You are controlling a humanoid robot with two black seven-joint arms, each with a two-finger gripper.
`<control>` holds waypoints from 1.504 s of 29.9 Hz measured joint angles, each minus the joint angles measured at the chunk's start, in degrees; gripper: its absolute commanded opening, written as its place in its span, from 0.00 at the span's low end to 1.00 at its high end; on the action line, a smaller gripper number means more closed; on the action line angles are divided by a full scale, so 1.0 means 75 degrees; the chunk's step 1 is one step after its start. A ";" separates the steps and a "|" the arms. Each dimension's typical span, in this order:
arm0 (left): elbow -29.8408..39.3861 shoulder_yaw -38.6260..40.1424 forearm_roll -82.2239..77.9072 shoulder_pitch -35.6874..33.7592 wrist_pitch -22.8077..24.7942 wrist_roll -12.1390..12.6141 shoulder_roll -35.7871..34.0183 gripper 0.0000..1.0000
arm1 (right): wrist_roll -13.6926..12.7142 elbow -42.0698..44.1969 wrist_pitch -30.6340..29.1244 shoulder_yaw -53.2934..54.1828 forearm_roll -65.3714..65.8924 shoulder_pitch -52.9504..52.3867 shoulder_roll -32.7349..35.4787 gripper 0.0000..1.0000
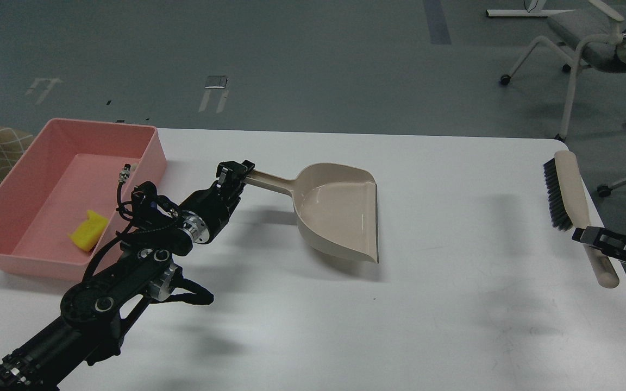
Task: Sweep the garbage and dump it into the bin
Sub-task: 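Lower the dustpan back onto the table with the left gripper, then set the brush down on the table and release with the right gripper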
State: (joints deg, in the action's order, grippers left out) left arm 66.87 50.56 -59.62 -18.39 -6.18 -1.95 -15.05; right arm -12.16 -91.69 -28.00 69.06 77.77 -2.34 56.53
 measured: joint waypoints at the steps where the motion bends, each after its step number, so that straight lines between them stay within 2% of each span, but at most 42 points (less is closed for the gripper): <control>1: 0.0000 0.0003 0.0007 0.0064 -0.0108 -0.0001 0.0014 0.00 | 0.0004 0.0000 0.0000 -0.0044 -0.0002 0.0006 0.0003 0.00; 14: 0.0116 0.0096 0.0016 0.0397 -0.0834 -0.0126 -0.0024 0.00 | 0.0005 0.0012 0.0000 -0.0665 0.0037 -0.0054 -0.0021 0.00; 22: 0.0153 0.0124 0.0015 0.0313 -0.0908 -0.0149 -0.0044 0.02 | 0.0004 0.0066 0.0000 -0.0761 0.0061 -0.0092 -0.0100 0.00; 23: 0.0155 0.0124 0.0015 0.0311 -0.0908 -0.0176 -0.0050 0.05 | 0.0004 0.0062 0.0000 -0.0780 0.0061 -0.0090 -0.0142 0.00; 25: 0.0155 0.0124 0.0015 0.0311 -0.0908 -0.0235 -0.0080 0.22 | -0.0003 0.0054 0.0000 -0.0813 0.0061 -0.0087 -0.0220 0.00; 26: 0.0155 0.0125 0.0015 0.0311 -0.0906 -0.0255 -0.0098 0.28 | -0.0006 0.0051 0.0000 -0.0820 0.0061 -0.0085 -0.0248 0.00; 29: 0.0155 0.0127 0.0015 0.0324 -0.0900 -0.0266 -0.0140 0.37 | -0.0008 0.0050 0.0000 -0.0828 0.0078 -0.0076 -0.0300 0.00; 31: 0.0155 0.0127 0.0014 0.0331 -0.0893 -0.0272 -0.0202 0.51 | -0.0008 0.0059 0.0000 -0.0829 0.0084 -0.0076 -0.0314 0.00; 35: 0.0156 0.0127 0.0013 0.0342 -0.0862 -0.0279 -0.0373 0.65 | -0.0009 0.0071 0.0000 -0.0829 0.0084 -0.0101 -0.0335 0.00; 39: 0.0233 0.0127 0.0017 0.0343 -0.0846 -0.0279 -0.0483 0.79 | -0.0009 0.0086 0.0000 -0.0829 0.0083 -0.0109 -0.0425 0.08; 41: 0.0314 0.0127 0.0066 0.0343 -0.0846 -0.0279 -0.0563 0.81 | -0.0009 0.0095 0.0000 -0.0829 0.0083 -0.0109 -0.0473 0.11; 45: 0.0415 0.0127 0.0242 0.0347 -0.0848 -0.0278 -0.0658 0.96 | -0.0009 0.0118 0.0000 -0.0829 0.0083 -0.0110 -0.0545 0.19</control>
State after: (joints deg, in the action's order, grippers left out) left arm 69.98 51.52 -57.80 -15.79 -12.53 -4.03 -19.99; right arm -12.22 -90.81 -28.00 62.85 78.39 -3.16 52.44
